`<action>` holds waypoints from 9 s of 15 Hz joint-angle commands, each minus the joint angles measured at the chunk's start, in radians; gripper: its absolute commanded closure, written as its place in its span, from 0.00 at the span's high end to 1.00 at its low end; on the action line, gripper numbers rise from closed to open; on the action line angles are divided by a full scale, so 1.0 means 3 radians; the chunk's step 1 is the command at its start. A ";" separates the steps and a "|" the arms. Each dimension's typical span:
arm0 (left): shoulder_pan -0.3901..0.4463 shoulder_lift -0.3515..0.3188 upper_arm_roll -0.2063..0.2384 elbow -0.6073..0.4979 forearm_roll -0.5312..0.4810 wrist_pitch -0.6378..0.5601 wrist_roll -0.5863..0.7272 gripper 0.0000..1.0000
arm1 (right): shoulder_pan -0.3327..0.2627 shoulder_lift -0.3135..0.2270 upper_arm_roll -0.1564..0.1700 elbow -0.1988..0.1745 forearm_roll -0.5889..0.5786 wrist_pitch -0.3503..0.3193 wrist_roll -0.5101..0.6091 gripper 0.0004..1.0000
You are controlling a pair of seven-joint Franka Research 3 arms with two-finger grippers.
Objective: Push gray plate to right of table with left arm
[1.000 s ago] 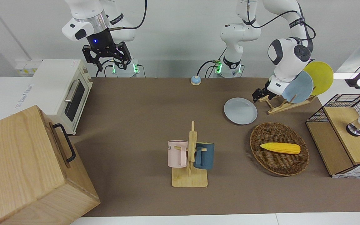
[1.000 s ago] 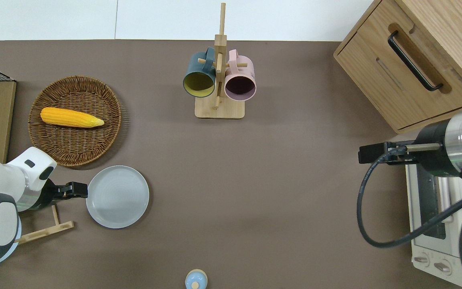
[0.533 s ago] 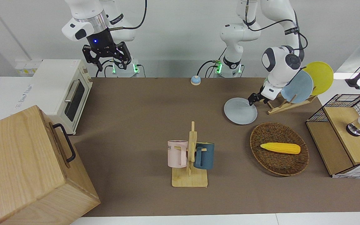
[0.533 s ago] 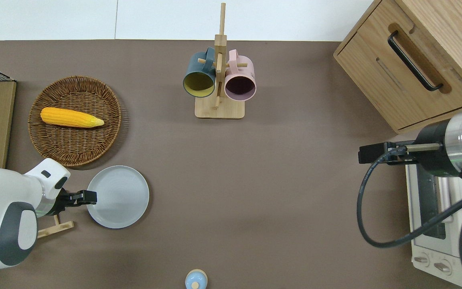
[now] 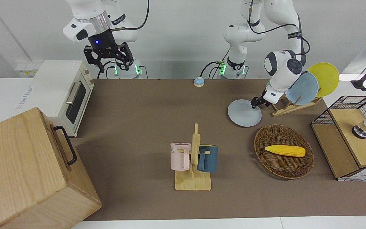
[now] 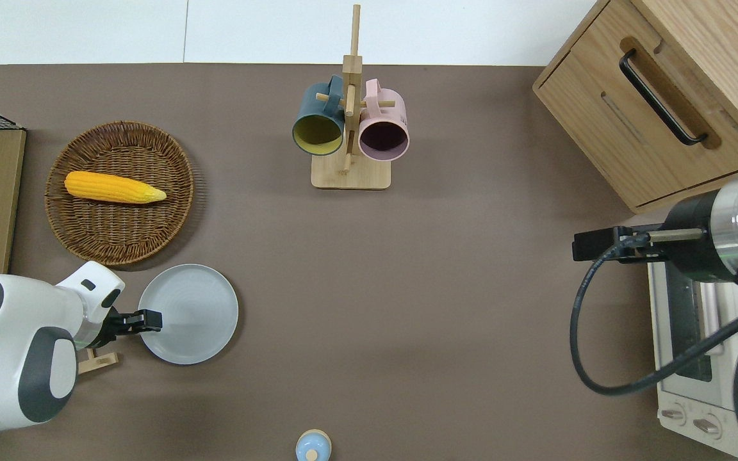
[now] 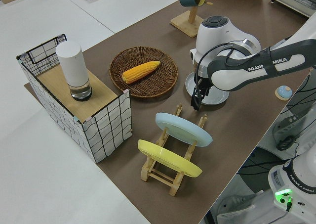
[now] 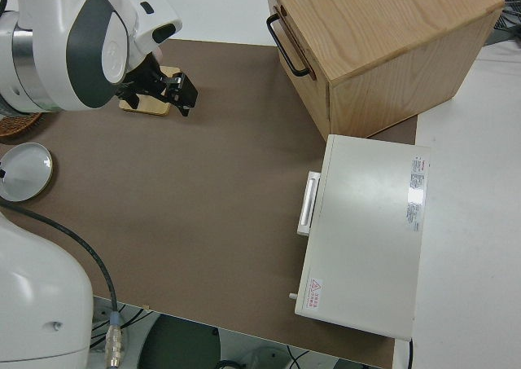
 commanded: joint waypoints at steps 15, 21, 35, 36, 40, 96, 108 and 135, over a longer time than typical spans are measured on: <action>-0.0056 0.0109 -0.0058 -0.0062 -0.0120 0.0193 -0.0022 0.00 | -0.0021 0.0021 0.0013 0.0047 0.0053 -0.0018 0.0007 1.00; -0.0392 0.0125 -0.0099 -0.0057 -0.0146 0.0254 -0.0512 0.00 | -0.0021 0.0021 0.0013 0.0047 0.0053 -0.0018 0.0007 1.00; -0.1461 0.0135 -0.0104 -0.0031 -0.0381 0.0535 -0.1754 0.00 | -0.0021 0.0021 0.0013 0.0047 0.0053 -0.0018 0.0007 1.00; -0.1528 0.0140 -0.0104 -0.0021 -0.0381 0.0561 -0.1857 0.00 | -0.0021 0.0021 0.0013 0.0047 0.0053 -0.0018 0.0007 1.00; -0.1717 0.0166 -0.0145 -0.0005 -0.0391 0.0673 -0.2179 0.00 | -0.0021 0.0021 0.0013 0.0047 0.0053 -0.0018 0.0007 1.00; -0.1611 0.0688 -0.0748 0.1079 -0.0110 0.0224 -0.2426 0.99 | -0.0021 0.0021 0.0013 0.0047 0.0053 -0.0018 0.0007 1.00; -0.0353 -0.0090 -0.0733 0.0997 -0.0110 -0.0579 -0.1061 0.99 | -0.0021 0.0021 0.0013 0.0047 0.0053 -0.0018 0.0007 1.00; 0.0205 -0.0039 -0.0687 0.2822 0.0028 -0.2456 -0.0385 0.99 | -0.0021 0.0021 0.0013 0.0047 0.0053 -0.0018 0.0007 1.00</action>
